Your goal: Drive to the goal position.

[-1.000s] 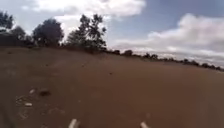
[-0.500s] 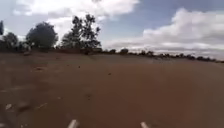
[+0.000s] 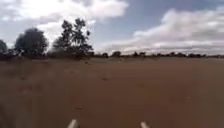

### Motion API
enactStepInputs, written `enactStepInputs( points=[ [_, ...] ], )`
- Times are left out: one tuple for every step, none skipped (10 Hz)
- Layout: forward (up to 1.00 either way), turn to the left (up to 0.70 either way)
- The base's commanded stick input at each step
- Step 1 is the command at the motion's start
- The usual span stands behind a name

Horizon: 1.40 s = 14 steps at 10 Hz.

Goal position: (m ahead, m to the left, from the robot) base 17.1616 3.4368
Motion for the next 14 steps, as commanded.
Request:
enactStepInputs(
  points=[
    [0.7,-0.04],
    [0.7,0.0],
    [0.7,0.0],
    [0.7,0.0],
    [0.7,0.0],
    [0.7,0.0],
    [0.7,0.0],
    [0.7,0.0],
    [0.7,0.0],
    [0.7,0.0],
    [0.7,0.0],
    [0.7,0.0],
    [0.7,0.0],
    [0.7,0.0]
  ],
)
